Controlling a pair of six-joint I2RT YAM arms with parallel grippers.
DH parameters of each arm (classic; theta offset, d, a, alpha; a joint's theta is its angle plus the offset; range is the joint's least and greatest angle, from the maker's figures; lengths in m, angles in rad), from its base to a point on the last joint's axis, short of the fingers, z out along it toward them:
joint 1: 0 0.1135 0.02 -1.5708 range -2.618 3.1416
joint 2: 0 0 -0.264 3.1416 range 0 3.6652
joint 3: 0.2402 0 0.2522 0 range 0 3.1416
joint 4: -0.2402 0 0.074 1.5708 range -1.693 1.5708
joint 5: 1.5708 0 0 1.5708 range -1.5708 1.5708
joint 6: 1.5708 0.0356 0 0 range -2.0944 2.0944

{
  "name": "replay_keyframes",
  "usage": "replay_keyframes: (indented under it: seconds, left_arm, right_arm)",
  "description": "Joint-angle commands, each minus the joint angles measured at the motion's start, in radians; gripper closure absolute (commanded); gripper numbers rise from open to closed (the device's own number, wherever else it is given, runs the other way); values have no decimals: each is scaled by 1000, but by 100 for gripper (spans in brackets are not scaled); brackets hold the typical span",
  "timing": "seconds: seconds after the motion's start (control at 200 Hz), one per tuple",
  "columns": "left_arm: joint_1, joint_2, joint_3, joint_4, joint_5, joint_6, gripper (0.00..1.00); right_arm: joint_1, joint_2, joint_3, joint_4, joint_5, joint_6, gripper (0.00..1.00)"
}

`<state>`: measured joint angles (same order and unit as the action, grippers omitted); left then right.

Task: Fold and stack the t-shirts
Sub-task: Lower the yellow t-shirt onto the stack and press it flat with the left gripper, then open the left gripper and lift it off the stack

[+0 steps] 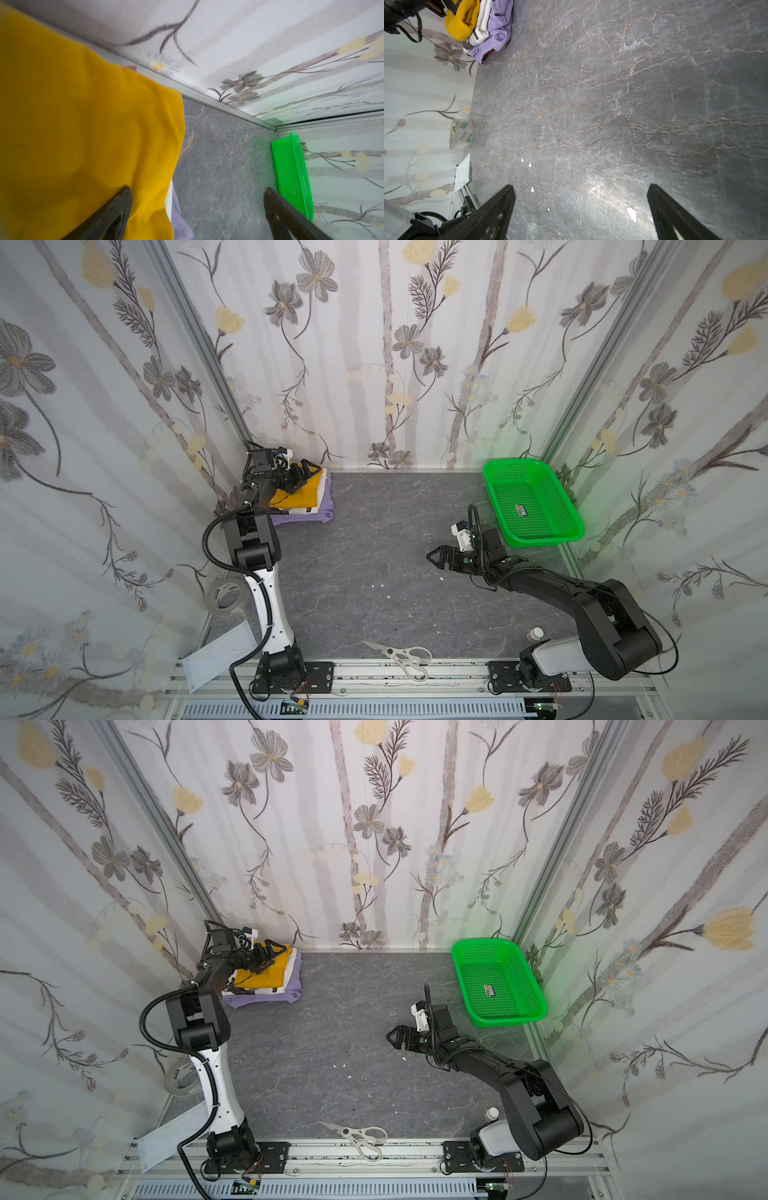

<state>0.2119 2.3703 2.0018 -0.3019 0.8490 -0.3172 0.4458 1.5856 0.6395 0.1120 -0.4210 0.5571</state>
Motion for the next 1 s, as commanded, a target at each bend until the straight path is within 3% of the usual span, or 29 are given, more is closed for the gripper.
replay_keyframes:
  seconds: [0.0,0.16,0.31,0.495,0.59,0.65,0.759,0.899,0.999]
  left_arm:
    - [-21,-13,-45,84,10,-30,0]
    - [-3,-170,-177,302,47,-138,0]
    - [1,-338,-197,277,47,-129,0]
    - [-35,-591,-342,234,5,-81,0]
    - [-102,-736,-423,88,-170,51,0]
    - [-176,-835,-496,29,-371,139,0]
    - [-306,-983,-691,100,-681,247,0]
    - [-339,-1106,-962,262,-827,201,0]
    - [-339,-1174,-1150,410,-905,239,0]
  right_arm:
    - [0,5,3,46,-7,7,0]
    - [0,-19,9,21,3,-13,0]
    - [-1,-96,52,-53,58,-89,0]
    - [-24,-195,179,-194,165,-206,0]
    - [-27,-229,242,-254,190,-293,0]
    - [-27,-260,266,-272,219,-338,0]
    - [-26,-326,285,-278,303,-391,0]
    - [-24,-423,237,-214,485,-471,0]
    - [-4,-522,117,-34,581,-644,0]
